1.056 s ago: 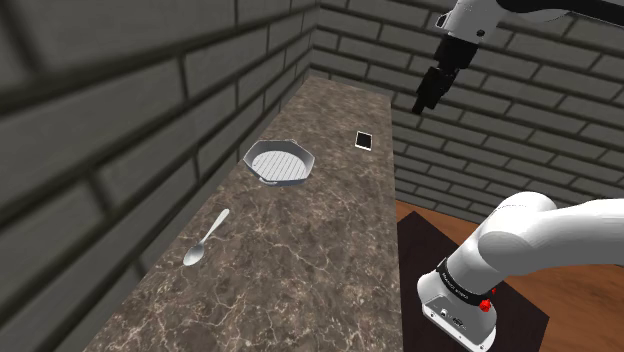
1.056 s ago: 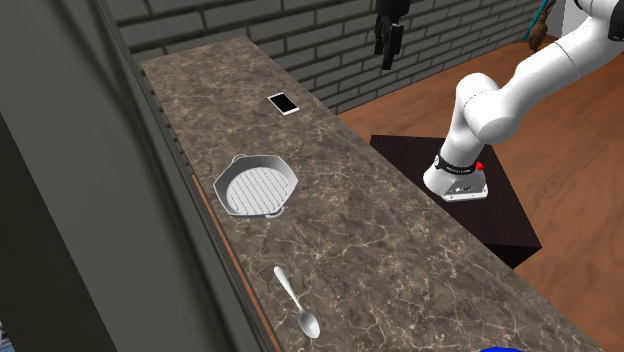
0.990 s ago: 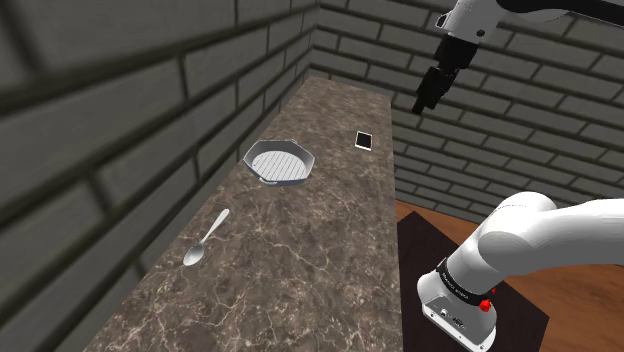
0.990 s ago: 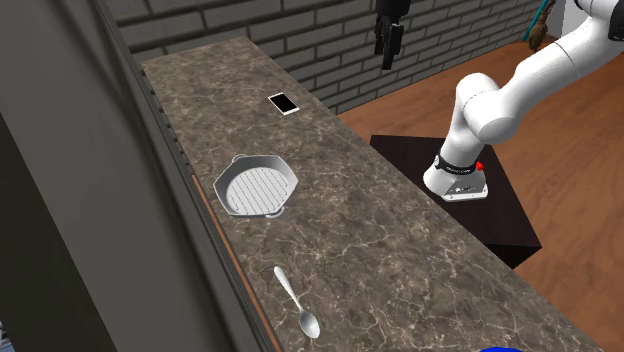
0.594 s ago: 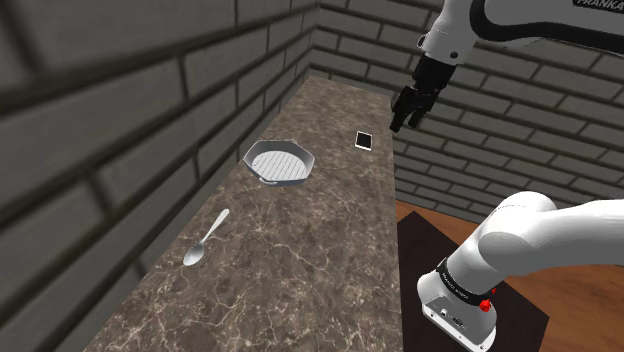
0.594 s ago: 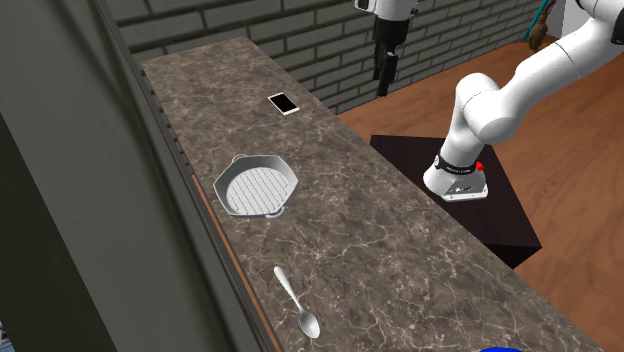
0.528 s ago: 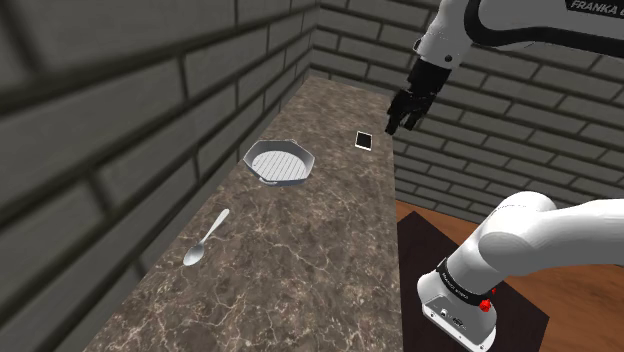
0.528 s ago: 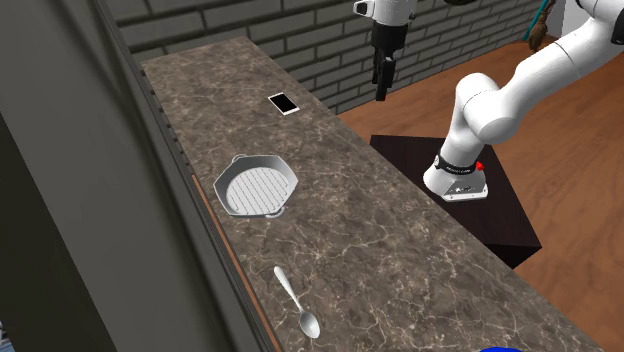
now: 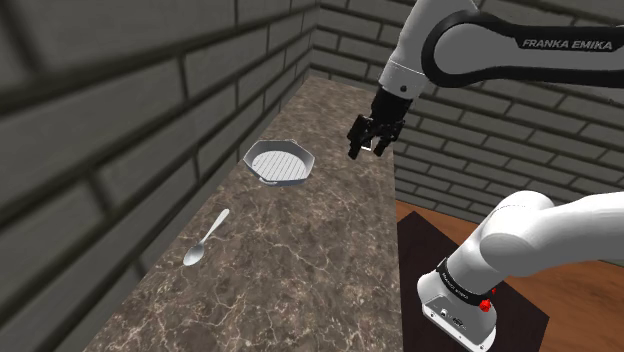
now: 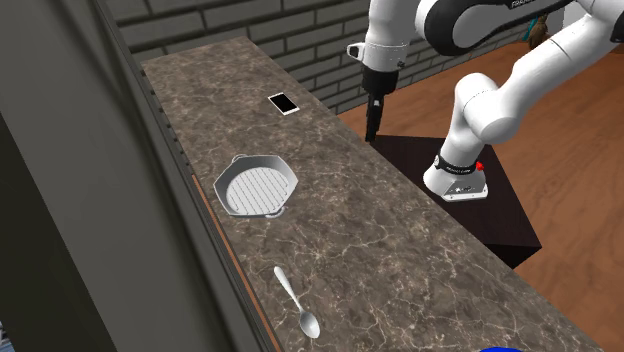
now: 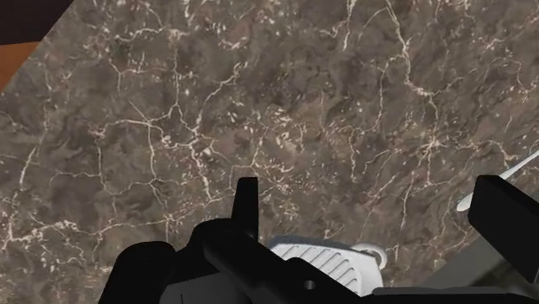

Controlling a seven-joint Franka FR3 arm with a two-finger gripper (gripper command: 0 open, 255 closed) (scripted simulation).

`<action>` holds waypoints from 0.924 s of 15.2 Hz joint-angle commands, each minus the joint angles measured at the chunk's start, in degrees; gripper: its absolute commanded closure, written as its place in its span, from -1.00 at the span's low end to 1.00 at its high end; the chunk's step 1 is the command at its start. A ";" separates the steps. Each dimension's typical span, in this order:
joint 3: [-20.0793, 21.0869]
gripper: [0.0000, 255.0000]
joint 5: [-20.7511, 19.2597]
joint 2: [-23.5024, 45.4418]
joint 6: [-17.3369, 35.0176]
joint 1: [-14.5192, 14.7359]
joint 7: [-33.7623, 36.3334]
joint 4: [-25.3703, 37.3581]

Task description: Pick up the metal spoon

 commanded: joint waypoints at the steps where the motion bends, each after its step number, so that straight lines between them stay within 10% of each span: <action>1: 2.36 -1.00 1.84 2.31 3.59 0.28 3.19 -0.58; 14: 18.11 -1.00 5.16 25.89 26.61 -0.58 25.45 5.01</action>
